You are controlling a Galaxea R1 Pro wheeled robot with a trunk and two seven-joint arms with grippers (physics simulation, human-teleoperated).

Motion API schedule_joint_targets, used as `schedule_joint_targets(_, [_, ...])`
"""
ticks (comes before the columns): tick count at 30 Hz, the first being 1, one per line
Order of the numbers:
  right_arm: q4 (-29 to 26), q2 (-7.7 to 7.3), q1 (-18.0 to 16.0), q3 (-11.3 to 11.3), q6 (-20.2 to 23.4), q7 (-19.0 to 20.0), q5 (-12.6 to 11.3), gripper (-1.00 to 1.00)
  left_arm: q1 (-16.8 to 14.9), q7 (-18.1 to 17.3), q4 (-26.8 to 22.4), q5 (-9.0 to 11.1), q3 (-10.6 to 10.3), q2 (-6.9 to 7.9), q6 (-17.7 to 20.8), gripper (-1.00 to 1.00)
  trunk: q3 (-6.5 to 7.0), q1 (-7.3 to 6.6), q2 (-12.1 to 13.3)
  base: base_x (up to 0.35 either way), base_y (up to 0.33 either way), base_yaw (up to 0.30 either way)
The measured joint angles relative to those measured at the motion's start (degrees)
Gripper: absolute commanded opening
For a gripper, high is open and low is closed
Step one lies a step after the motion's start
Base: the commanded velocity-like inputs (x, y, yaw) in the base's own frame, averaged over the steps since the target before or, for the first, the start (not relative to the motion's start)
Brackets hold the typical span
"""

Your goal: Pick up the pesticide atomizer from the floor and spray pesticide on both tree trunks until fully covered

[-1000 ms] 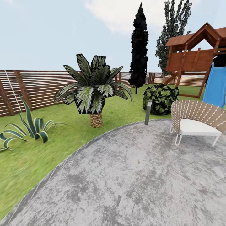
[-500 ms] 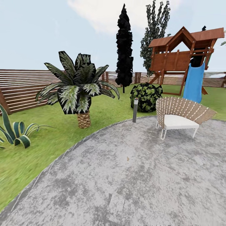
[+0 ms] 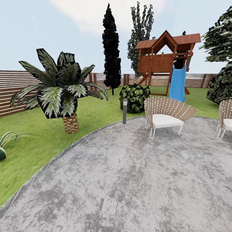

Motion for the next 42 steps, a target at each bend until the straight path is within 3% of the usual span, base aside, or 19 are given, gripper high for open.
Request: schedule_joint_targets(42, [0.0,0.00,0.0,0.0,0.0,0.0,0.0,1.00,0.0,0.0,0.1,0.1,0.0,0.00,0.0,1.00,-7.54,9.22,-16.8,0.000,0.000,-0.300])
